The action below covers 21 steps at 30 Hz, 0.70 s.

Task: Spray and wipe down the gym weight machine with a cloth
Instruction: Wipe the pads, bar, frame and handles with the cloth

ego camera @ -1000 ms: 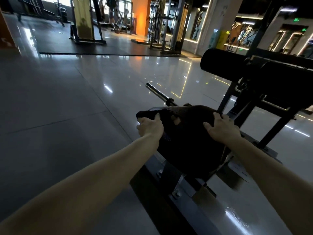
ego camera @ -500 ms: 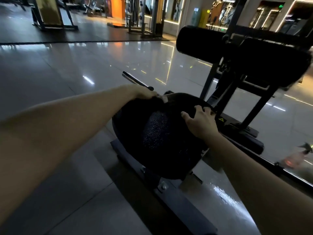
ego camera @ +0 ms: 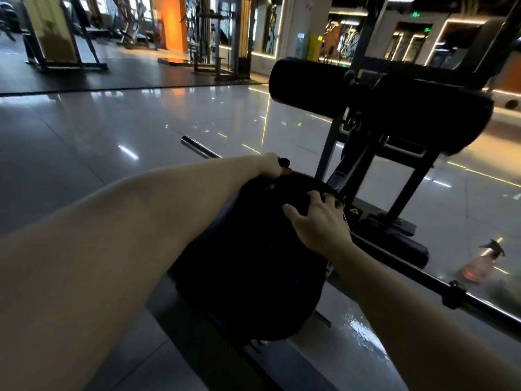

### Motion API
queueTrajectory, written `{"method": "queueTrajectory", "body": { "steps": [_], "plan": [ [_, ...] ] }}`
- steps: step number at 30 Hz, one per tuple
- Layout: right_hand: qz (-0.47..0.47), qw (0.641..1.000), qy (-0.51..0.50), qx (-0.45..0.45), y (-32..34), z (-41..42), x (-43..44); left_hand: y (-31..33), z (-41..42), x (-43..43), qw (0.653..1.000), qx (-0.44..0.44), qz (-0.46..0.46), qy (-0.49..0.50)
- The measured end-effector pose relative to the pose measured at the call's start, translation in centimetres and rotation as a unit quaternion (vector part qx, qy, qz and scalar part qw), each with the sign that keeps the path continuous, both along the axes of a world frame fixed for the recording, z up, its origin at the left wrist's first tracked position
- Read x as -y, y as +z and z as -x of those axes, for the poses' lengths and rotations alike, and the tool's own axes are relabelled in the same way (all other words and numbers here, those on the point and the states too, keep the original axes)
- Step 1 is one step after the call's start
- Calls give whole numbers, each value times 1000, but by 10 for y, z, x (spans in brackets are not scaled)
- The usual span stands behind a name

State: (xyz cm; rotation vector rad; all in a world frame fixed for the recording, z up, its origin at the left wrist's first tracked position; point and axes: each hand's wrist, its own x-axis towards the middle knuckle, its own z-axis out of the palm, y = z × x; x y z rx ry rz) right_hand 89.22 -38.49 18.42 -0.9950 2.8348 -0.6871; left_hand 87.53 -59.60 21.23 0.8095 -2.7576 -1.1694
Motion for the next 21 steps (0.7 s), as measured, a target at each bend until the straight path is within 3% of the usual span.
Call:
{"method": "queueTrajectory", "body": {
  "steps": [7,12,16,21],
  "plan": [
    [-5,1000,2,8,3,-2,-3,11,-83,16,991,26,131,-24],
    [-7,1000,-1,19,9,-11,-4,5,-167,35,993,-3,121,-3],
    [-7,1000,5,26,9,-14,-7,5,-209,26,983,4,181,41],
    [-11,1000,4,5,7,-10,-5,4,-203,20,979,23,180,94]
  ]
}}
